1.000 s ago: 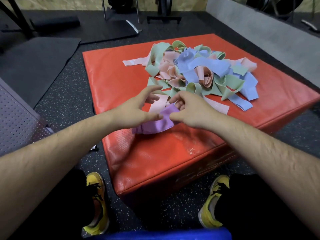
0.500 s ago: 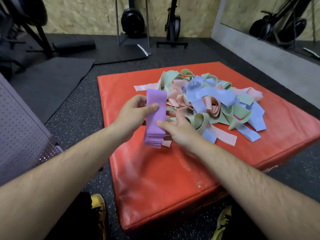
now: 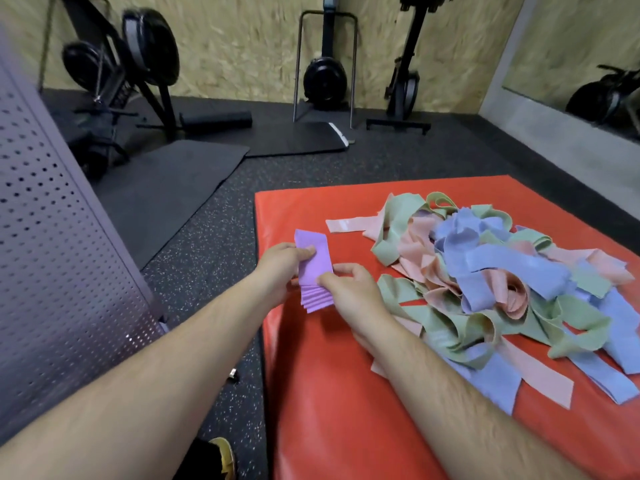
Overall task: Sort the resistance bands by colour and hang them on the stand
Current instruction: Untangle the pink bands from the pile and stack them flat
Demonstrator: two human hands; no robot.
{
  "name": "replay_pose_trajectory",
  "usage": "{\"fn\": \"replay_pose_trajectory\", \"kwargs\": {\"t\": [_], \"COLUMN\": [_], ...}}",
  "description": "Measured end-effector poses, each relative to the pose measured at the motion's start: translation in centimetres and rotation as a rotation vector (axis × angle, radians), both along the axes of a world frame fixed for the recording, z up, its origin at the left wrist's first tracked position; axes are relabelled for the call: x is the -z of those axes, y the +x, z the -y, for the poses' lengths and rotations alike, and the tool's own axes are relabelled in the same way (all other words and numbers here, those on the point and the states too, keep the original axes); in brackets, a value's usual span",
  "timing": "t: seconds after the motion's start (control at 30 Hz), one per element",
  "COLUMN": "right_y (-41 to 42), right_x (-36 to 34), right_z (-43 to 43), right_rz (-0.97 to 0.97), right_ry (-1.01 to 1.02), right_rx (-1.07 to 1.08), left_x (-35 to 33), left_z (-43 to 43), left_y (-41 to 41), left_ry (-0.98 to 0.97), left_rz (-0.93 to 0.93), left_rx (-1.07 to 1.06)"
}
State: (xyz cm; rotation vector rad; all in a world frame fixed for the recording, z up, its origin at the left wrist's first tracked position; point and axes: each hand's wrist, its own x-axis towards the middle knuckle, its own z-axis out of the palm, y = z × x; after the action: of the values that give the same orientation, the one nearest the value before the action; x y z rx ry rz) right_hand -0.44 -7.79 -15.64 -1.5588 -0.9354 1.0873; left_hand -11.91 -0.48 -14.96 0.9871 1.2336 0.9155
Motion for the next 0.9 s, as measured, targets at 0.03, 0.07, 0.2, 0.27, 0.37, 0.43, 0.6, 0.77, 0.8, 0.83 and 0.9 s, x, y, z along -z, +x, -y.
{"fn": "replay_pose_trajectory", "kwargs": {"t": [0.03,0.07,0.2,0.27,0.37,0.43,0.6,0.77,0.8,0.83,0.9], "right_y": [-0.4,-0.8,-2.4,-2.8,-2.9,-2.9,-3.1,-2.6,-2.6,-2.4,-2.1], "right_x": [0.3,0.7,1.7,2.0,2.1,2.8,5.0,4.4,4.4,4.2,3.6], "right_z": [-0.8,-1.8,-5.3,-7.1,-9.7,-11.1,-12.8,-13.0,-13.2,-13.1,-12.4], "right_rz": [0.01,0.019,0.072,0.107,0.165,0.252,0.649,0.73,0.72,0.713,0.717], "right_ry": [-0.003,-0.012,-0.016,0.038,0.126,0.156,0.051,-0.009,0.0,0.016,0.061], "right_rx": [0.01,0.014,0.002,-0.005,-0.007,-0.04,-0.105,-0.146,-0.161,-0.167,-0.166], "left_x": [0.4,0.8,1.9,1.7,2.1,2.6,4.7,5.7,5.7,5.5,5.2], "left_z": [-0.9,-1.8,-5.8,-7.5,-10.1,-10.6,-11.0,-11.2,-11.0,-10.7,-9.9], "left_y": [-0.2,-0.4,-1.2,-1.4,-1.8,-1.9,-1.5,-1.7,-1.9,-2.0,-2.2], "left_ry": [-0.012,-0.011,-0.007,-0.001,0.048,0.106,0.267,0.383,0.398,0.417,0.454], "left_rz": [-0.008,-0.016,-0.053,-0.055,-0.018,-0.052,-0.541,-0.707,-0.703,-0.69,-0.699], "left_rx": [-0.002,-0.009,-0.068,-0.133,-0.193,-0.204,-0.079,-0.034,-0.042,-0.054,-0.055]}}
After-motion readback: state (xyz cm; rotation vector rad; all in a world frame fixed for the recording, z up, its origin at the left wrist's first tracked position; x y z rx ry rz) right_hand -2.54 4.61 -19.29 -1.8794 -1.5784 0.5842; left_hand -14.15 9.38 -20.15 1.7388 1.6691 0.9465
